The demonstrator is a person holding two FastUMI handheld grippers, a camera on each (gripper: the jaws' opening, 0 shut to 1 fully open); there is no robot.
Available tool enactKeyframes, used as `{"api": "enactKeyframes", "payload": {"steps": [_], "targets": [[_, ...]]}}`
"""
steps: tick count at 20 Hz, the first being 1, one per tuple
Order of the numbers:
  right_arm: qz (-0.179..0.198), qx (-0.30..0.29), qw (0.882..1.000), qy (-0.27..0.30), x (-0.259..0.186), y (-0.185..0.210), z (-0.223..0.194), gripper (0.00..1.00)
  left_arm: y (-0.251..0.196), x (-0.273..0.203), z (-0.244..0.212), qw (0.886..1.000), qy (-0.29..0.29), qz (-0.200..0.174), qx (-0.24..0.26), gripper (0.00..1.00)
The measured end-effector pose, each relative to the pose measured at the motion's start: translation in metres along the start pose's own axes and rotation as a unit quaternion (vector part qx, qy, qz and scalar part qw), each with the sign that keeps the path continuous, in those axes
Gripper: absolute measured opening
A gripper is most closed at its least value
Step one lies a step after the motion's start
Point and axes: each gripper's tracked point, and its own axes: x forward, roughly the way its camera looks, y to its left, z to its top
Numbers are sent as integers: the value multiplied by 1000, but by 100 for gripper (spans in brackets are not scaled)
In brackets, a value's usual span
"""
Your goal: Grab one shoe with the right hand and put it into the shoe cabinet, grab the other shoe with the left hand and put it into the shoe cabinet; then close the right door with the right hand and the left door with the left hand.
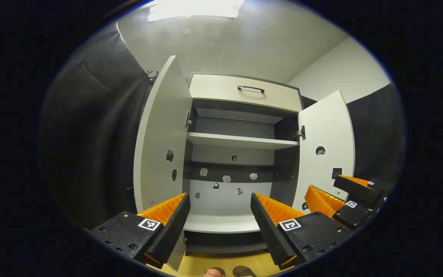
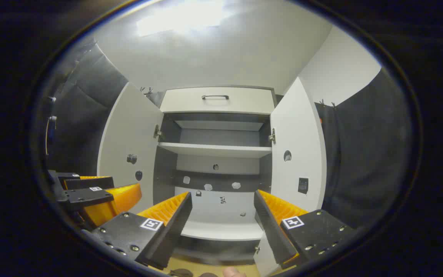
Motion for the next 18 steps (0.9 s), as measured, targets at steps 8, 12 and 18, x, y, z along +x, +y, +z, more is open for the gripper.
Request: {"api": "enactKeyframes", "payload": {"steps": [8,12,18], "targets": [[9,-7,1000,5,10,-1,-11,96,3,11,-9,1000,9,13,-2,96],[12,-13,1000,8,10,1,-14,97,11,11,-13,1000,16,24,-10,96],[18,-17,1000,14,8,6,-24,96,20,8,-12,999,15,38,-15,96]]}}
